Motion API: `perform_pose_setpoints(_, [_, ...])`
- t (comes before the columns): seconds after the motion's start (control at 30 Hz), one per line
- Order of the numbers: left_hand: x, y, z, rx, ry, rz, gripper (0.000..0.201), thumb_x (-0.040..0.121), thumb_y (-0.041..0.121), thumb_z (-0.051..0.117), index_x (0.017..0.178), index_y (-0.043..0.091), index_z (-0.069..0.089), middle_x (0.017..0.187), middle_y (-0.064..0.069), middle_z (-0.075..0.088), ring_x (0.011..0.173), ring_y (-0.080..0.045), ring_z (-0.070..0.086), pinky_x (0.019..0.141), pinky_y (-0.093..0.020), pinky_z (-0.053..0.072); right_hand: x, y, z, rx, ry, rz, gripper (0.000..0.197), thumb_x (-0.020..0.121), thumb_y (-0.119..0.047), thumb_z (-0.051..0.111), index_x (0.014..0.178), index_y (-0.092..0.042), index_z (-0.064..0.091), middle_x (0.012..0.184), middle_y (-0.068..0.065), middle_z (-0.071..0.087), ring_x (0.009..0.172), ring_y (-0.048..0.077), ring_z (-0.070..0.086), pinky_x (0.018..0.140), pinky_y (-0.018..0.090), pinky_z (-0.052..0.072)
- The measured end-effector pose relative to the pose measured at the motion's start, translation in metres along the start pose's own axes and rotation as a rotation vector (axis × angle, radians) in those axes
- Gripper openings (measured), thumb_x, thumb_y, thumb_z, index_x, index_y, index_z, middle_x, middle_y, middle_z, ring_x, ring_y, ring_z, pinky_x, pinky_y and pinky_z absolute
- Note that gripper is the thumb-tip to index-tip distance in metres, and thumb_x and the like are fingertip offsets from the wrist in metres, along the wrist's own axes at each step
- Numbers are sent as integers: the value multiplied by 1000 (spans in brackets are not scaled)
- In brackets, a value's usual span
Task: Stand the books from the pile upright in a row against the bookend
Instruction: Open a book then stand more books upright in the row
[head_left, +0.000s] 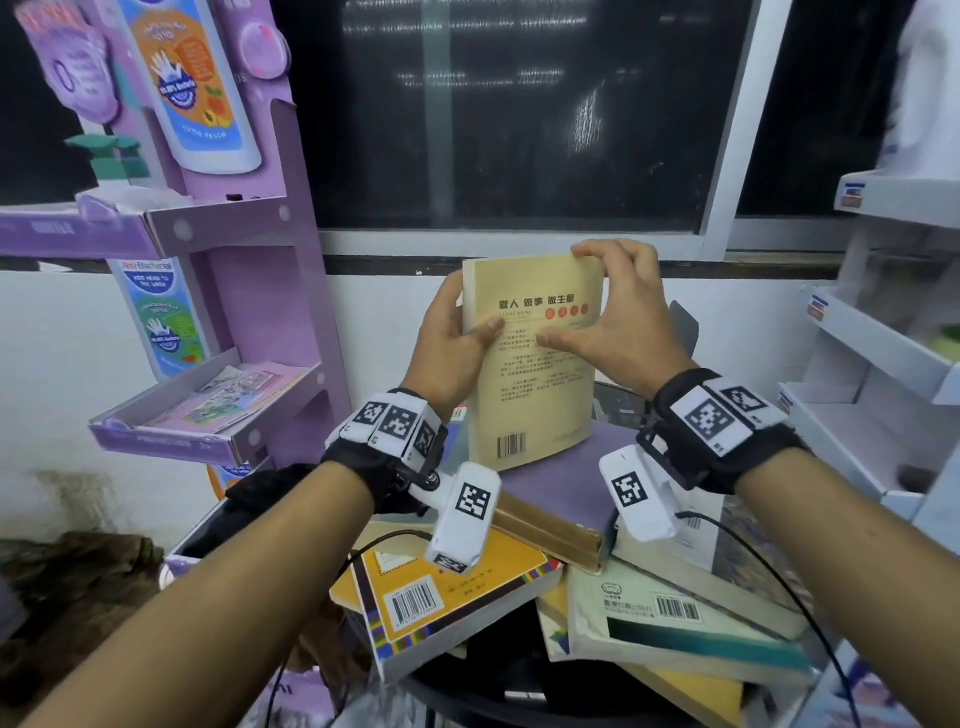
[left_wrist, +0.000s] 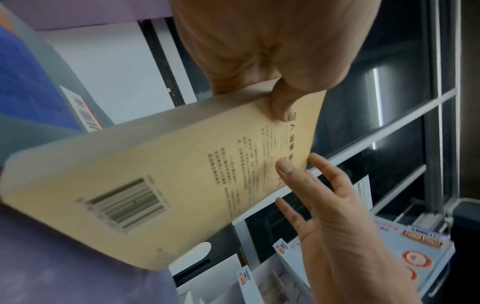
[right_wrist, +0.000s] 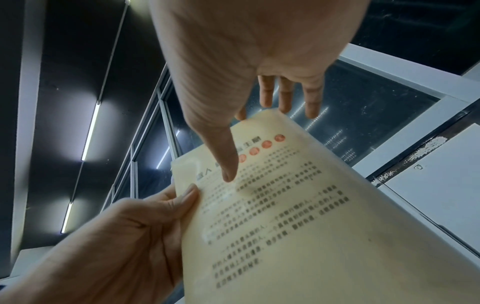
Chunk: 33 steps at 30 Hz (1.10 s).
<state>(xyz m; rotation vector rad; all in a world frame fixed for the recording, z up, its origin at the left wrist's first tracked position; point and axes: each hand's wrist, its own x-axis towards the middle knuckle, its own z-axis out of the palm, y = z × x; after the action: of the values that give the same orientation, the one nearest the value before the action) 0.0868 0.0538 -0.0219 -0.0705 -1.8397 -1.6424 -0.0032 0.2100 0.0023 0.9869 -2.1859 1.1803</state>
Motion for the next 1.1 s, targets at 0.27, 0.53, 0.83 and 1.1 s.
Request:
perform_pose_setpoints(0.27, [4, 7, -19, -177, -173, -31, 41, 94, -4, 49, 133, 11, 45, 118, -18, 66, 101, -34, 67, 77, -43, 57, 2, -14, -18, 85, -41, 6, 84, 60, -30, 90, 131, -31, 45, 128, -5, 42, 109, 10, 50, 85, 17, 48])
perform_pose_setpoints(0.53, [1, 1, -36, -313, -287, -80, 48, 91, 5, 50, 137, 13, 42, 122, -14, 65, 106, -35, 65, 79, -46, 57, 3, -22, -43, 243, -310, 35, 46, 67, -27, 86, 106, -37, 63, 105, -14, 67, 97, 8, 66, 82, 33, 58])
perform_pose_setpoints(0.83, [6, -7, -32, -409, -218, -89, 48, 88, 8, 50, 136, 9, 44, 117, -15, 65, 101, -32, 65, 81, -46, 55, 7, -42, -54, 281, -476, 43, 45, 72, -15, 82, 110, -31, 66, 104, -9, 70, 88, 10, 72, 67, 36, 61])
perform_pose_setpoints(1.1, [8, -10, -25, -459, -228, -116, 48, 89, 17, 49, 136, 6, 44, 112, -14, 66, 96, -29, 65, 84, -44, 53, 2, -60, -56, 201, -646, 80, 57, 78, -26, 78, 129, -35, 55, 109, -8, 65, 84, 13, 72, 64, 38, 62])
